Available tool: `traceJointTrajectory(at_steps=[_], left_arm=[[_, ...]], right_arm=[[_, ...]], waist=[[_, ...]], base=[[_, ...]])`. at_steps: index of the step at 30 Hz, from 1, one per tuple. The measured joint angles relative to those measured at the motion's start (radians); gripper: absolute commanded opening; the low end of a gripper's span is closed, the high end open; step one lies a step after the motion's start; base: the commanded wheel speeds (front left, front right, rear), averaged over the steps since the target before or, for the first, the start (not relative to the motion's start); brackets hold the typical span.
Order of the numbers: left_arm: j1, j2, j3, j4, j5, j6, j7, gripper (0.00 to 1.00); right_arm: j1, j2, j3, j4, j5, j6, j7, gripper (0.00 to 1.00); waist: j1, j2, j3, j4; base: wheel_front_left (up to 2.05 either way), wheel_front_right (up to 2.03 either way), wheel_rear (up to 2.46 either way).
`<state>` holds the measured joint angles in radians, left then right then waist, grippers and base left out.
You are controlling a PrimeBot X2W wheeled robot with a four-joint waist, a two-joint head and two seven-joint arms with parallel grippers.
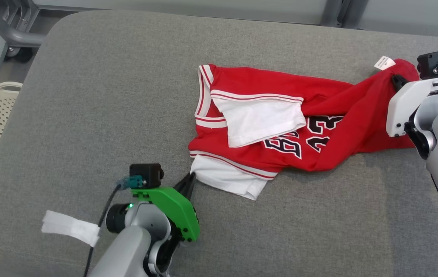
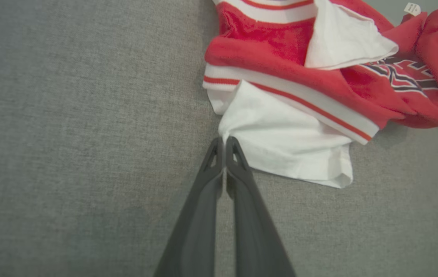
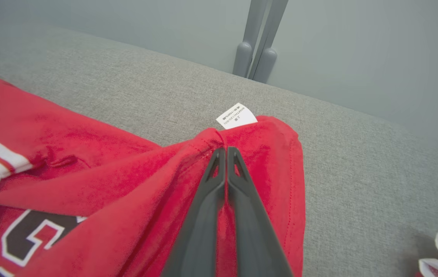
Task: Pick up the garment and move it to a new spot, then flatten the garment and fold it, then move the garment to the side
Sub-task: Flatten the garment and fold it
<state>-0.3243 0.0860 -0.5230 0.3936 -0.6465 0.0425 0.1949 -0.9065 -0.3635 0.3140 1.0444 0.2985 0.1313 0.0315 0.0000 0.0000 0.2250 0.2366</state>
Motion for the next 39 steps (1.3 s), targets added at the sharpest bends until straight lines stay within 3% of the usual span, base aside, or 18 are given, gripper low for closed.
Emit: traceJointTrajectory(at_steps=[8, 15, 26, 30, 39], left_arm=[[-0.060, -0.007, 0.158, -0.170, -0.172, -0.016, -0.037, 0.00], [-0.150, -0.017, 0.275, -0.267, -0.296, 0.018, -0.031, 0.00], [-0.427, -0.032, 0.463, -0.233, -0.511, 0.091, -0.067, 0.00], [-0.579, -0.017, 0.499, -0.191, -0.544, 0.109, -0.054, 0.00], [-0.950, 0.047, 0.563, -0.084, -0.543, 0.115, -0.085, 0.00]], right_arm=[[0.005, -0.019, -0.015, -0.101, 0.125, 0.000, 0.046, 0.00], [0.023, -0.019, -0.074, -0.212, 0.239, 0.000, 0.125, 0.00], [-0.071, 0.123, -0.291, -0.392, 0.426, -0.001, 0.252, 0.00], [-0.175, 0.176, -0.331, -0.412, 0.404, -0.001, 0.264, 0.00], [-0.520, 0.277, -0.449, -0.357, 0.232, -0.001, 0.134, 0.00]], waist=[[0.0000, 0.0000, -0.043, -0.028], [0.0000, 0.0000, -0.065, -0.079], [0.0000, 0.0000, 0.026, -0.148], [0.0001, 0.0000, 0.089, -0.175], [0.0002, 0.0000, 0.245, -0.242]], base=[[0.00, 0.00, 0.00], [0.00, 0.00, 0.00], [0.00, 0.00, 0.00], [0.00, 0.00, 0.00], [0.00, 0.00, 0.00]])
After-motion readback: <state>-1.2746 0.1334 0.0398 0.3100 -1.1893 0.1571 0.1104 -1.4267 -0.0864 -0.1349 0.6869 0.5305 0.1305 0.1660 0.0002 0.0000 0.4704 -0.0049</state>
